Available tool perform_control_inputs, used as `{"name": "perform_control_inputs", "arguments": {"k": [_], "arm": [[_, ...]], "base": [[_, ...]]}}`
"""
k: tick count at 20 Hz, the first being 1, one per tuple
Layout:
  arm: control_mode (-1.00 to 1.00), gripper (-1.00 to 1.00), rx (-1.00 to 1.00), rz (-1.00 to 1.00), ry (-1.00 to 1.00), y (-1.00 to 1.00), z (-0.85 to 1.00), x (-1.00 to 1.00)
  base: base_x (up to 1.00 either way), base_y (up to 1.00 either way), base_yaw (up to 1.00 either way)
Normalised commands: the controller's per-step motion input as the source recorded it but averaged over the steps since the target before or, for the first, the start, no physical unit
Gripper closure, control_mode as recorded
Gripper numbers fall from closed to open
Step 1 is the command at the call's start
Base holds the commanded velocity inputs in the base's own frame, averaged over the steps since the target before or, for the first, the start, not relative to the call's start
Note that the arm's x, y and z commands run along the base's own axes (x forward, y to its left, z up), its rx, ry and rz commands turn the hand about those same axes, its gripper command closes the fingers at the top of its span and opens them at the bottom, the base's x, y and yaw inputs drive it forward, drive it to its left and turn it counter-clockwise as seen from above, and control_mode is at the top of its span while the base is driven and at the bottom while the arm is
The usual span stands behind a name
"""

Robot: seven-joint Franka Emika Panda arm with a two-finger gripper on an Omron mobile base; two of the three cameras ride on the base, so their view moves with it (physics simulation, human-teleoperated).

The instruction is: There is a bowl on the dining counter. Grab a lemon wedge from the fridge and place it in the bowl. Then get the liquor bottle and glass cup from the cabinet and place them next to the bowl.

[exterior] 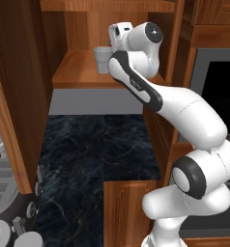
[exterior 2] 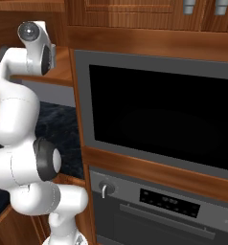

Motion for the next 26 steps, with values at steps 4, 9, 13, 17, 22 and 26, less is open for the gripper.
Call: {"name": "perform_control_inputs", "arguments": {"k": [4, 9, 13, 17, 22, 26], "arm": [[-1.0, -1.0, 0.0, 0.0, 0.0, 0.0, -0.12, 0.09], [-1.0, -1.0, 0.0, 0.0, 0.0, 0.0, -0.05, 0.13], [-1.0, -1.0, 0.0, 0.0, 0.0, 0.0, 0.0, 0.15], [-1.0, -1.0, 0.0, 0.0, 0.0, 0.0, -0.01, 0.15], [-1.0, -1.0, 0.0, 0.0, 0.0, 0.0, -0.01, 0.12], [-1.0, -1.0, 0.0, 0.0, 0.0, 0.0, -0.03, 0.06]], "base": [[0.0, 0.0, 0.0], [0.0, 0.0, 0.0], [0.0, 0.0, 0.0], [0.0, 0.0, 0.0], [0.0, 0.0, 0.0], [0.0, 0.0, 0.0]]}}
